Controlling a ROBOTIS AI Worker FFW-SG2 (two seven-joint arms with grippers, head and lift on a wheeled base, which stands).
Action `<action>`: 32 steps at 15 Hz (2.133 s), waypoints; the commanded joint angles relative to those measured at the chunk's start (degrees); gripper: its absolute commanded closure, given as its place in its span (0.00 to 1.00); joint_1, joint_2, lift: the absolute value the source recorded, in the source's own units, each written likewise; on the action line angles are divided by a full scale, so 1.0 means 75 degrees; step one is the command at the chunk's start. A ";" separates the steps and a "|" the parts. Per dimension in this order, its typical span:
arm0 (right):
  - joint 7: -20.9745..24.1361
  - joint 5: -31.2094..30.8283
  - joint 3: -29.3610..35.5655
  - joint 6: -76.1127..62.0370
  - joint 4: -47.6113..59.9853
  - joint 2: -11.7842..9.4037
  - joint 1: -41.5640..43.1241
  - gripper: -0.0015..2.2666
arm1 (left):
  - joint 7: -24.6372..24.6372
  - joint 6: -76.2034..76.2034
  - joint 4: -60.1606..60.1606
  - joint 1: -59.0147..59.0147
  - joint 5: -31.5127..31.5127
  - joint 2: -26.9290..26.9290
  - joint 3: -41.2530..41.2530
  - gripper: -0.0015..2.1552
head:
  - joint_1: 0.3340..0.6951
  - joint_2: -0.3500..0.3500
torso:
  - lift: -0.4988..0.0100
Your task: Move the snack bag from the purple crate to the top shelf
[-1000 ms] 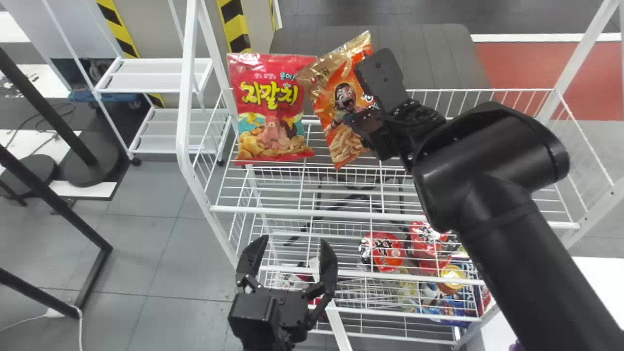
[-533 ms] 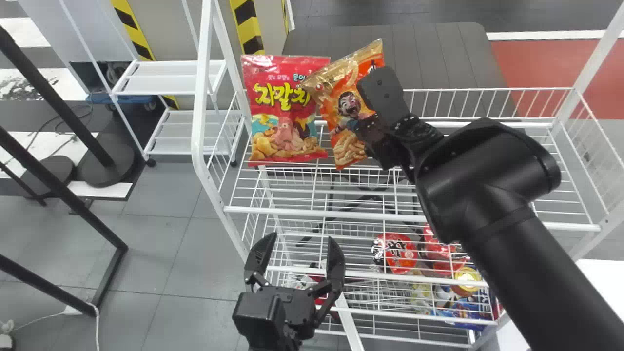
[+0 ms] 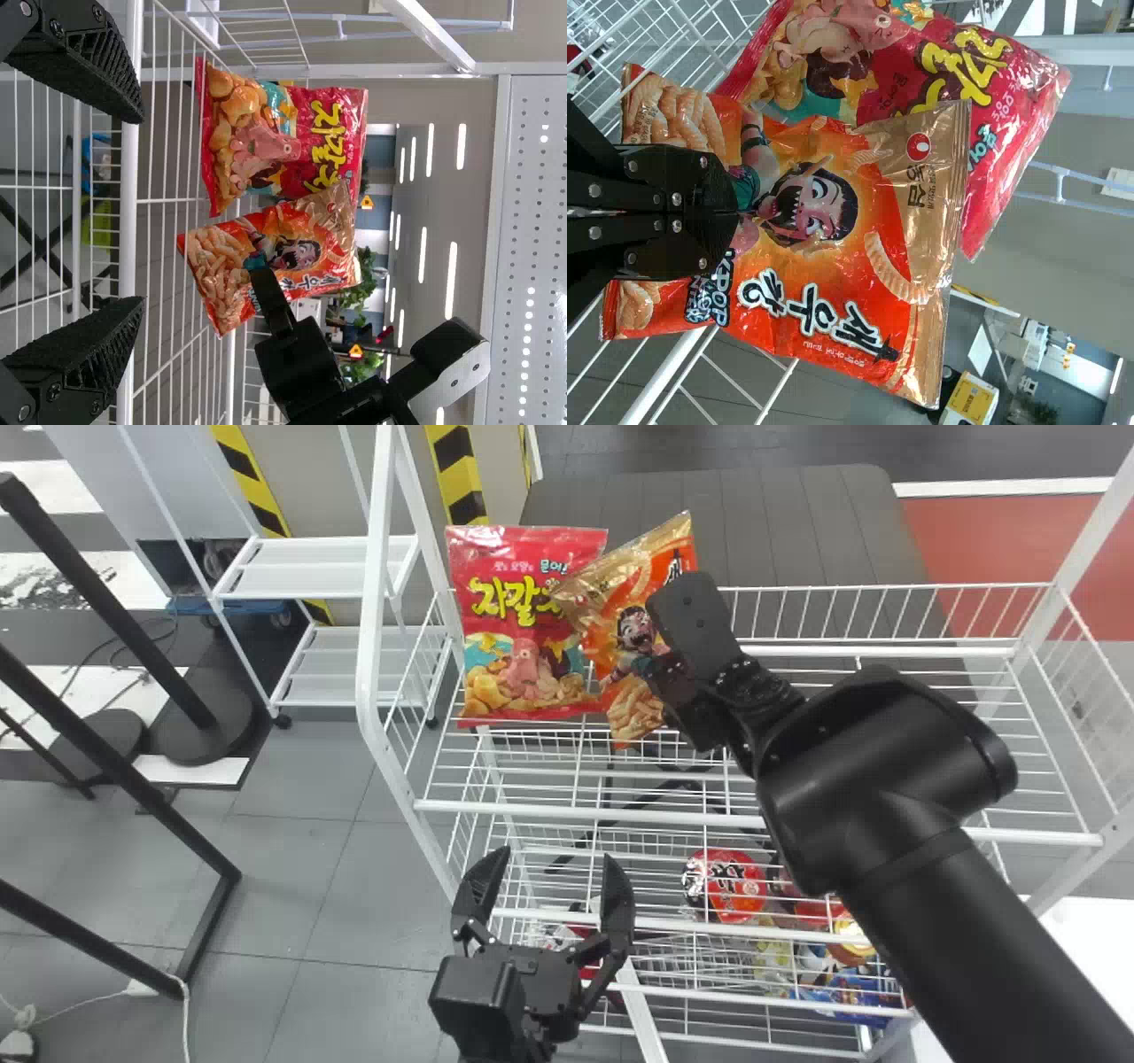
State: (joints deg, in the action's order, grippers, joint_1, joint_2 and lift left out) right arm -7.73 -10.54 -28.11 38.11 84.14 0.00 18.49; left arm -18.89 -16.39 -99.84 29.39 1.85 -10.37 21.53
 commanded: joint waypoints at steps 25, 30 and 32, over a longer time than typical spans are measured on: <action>0.1394 0.0668 0.2517 -0.1266 0.5669 -0.1922 -0.6297 0.03 | 0.0022 -0.0422 -0.0106 0.0043 0.0000 0.0000 -0.0094 0.04 | 1.00 0.48 | 0.99; 0.1195 0.1183 0.3349 -0.4407 0.4942 -0.2203 -0.7937 0.03 | 0.0116 -0.0328 -0.0258 0.0054 0.0141 -0.0012 -0.0141 0.04 | 1.00 0.33 | 0.99; 0.1066 0.1523 0.3583 -0.6422 0.4134 -0.2215 -0.8277 0.03 | 0.0128 -0.0305 -0.0375 0.0101 0.0152 -0.0035 -0.0234 0.04 | 1.00 0.30 | 0.99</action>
State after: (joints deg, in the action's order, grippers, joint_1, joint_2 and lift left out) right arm 0.67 -0.94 -2.41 -0.75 119.10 -16.49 -42.05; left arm -17.92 -18.75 -102.12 29.94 2.89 -10.55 20.32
